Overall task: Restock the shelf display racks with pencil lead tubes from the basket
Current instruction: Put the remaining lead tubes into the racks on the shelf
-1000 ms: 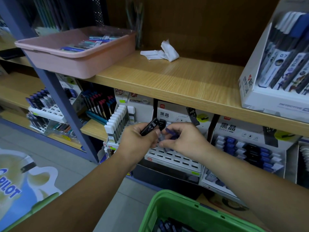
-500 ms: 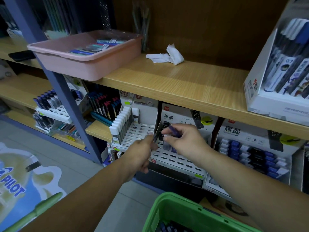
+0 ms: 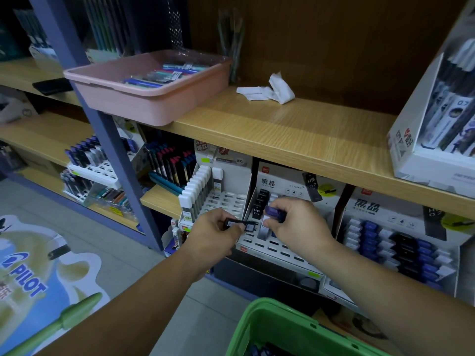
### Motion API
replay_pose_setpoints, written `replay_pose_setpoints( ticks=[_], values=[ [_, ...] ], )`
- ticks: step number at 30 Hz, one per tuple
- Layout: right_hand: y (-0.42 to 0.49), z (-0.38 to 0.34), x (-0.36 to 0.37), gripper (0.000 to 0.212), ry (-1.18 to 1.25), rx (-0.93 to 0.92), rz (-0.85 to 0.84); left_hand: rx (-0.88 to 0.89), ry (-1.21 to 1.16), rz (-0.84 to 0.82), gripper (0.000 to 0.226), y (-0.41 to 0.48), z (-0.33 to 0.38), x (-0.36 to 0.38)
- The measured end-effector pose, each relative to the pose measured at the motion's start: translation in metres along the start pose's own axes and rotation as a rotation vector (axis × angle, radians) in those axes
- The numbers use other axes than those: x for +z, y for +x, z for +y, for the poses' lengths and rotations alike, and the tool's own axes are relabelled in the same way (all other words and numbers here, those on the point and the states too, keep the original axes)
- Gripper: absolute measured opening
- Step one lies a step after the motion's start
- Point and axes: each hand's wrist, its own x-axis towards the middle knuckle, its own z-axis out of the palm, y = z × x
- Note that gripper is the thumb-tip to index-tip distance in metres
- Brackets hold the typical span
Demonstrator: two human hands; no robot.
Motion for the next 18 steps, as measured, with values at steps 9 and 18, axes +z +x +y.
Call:
replay_pose_setpoints(
  ticks=[9,18],
  values=[
    [0.005,-0.003,-0.001,0.031,-0.085,0.019,-0.186,-0.116,-0.296,0.012,0.01,-0.004,0.009,-0.002],
    [0.002,-0.026,-0.022,0.012,0.475,0.135,-0.154,-0.181,-0.506,-0.155,0.029,-0.009,0.012,-0.003]
  ],
)
